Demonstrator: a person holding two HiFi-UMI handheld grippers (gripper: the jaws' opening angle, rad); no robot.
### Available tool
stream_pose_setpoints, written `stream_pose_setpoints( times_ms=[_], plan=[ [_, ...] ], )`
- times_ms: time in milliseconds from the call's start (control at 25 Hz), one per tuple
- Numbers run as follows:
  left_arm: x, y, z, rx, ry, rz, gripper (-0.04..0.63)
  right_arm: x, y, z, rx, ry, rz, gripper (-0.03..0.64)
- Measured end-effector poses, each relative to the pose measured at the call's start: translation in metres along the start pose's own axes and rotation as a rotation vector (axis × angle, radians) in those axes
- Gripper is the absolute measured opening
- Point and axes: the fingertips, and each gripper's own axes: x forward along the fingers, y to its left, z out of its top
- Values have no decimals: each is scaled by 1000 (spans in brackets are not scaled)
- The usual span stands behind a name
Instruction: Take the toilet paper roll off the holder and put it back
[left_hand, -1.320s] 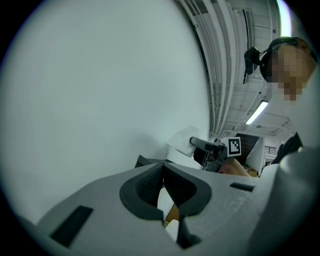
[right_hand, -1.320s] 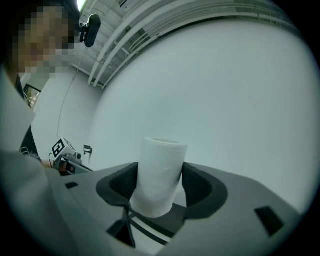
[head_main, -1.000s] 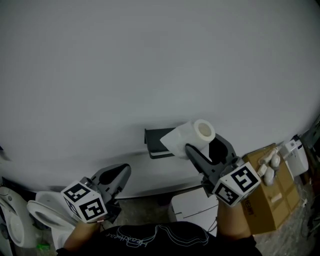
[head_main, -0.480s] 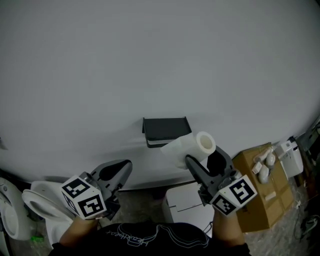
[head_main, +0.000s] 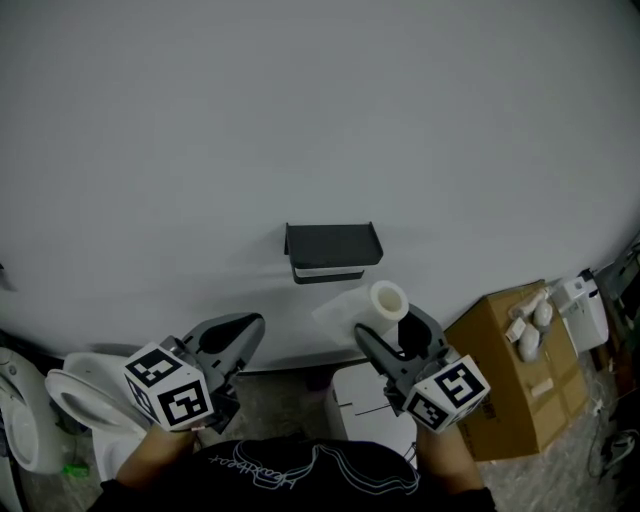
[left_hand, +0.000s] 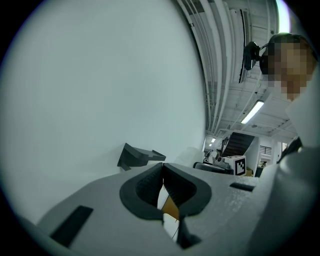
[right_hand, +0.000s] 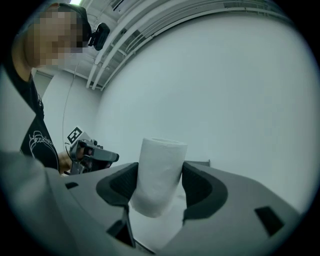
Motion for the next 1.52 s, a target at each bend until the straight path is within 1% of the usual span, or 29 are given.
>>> stream_pose_setpoints(
  times_ms=[120, 440, 840, 1160, 1520],
  plan=[
    [0, 3, -2, 5, 3, 15, 5, 1, -1, -12, 14, 18, 2, 276],
    [6, 7, -10, -7, 17, 17, 5, 5, -9, -39, 45, 73, -3, 276],
    [10, 11, -11, -9, 24, 12, 5, 6, -15, -46, 61, 80, -8, 276],
    [19, 11, -9, -4, 22, -3, 5, 2, -18, -36, 46, 67, -5, 276],
    [27, 11, -4, 1, 20, -20, 5, 2, -24, 4, -17, 7, -6, 276]
  ],
)
